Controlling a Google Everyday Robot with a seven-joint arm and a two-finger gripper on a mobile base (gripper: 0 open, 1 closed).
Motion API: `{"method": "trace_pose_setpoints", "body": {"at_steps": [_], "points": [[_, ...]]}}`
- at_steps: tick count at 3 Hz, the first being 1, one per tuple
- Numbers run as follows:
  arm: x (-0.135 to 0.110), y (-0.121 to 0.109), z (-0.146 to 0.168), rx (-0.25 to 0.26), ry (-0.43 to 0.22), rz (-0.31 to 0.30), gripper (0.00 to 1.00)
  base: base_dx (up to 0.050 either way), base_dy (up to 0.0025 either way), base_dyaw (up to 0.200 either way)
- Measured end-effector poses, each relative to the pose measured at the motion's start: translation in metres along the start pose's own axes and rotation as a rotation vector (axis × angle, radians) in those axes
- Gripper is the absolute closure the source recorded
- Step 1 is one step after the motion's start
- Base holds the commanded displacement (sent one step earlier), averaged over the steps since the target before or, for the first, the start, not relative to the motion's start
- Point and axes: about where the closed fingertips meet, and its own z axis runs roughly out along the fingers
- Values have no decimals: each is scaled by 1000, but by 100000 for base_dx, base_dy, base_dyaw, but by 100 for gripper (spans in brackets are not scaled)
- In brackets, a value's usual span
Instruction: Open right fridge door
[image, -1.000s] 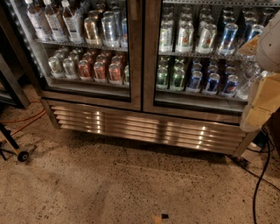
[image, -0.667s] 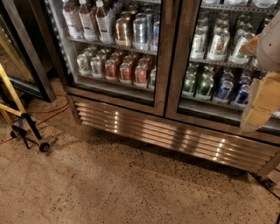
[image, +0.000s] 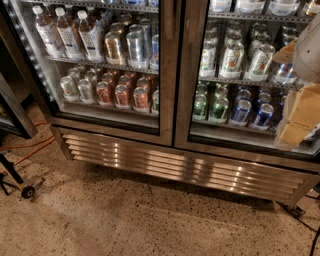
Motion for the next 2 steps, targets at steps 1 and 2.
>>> {"method": "trace_pose_setpoints", "body": {"at_steps": [1, 2], "points": [[0, 0, 0, 0, 0, 0, 0, 4952, -3, 54], [0, 0, 0, 0, 0, 0, 0, 4949, -1, 5]]}}
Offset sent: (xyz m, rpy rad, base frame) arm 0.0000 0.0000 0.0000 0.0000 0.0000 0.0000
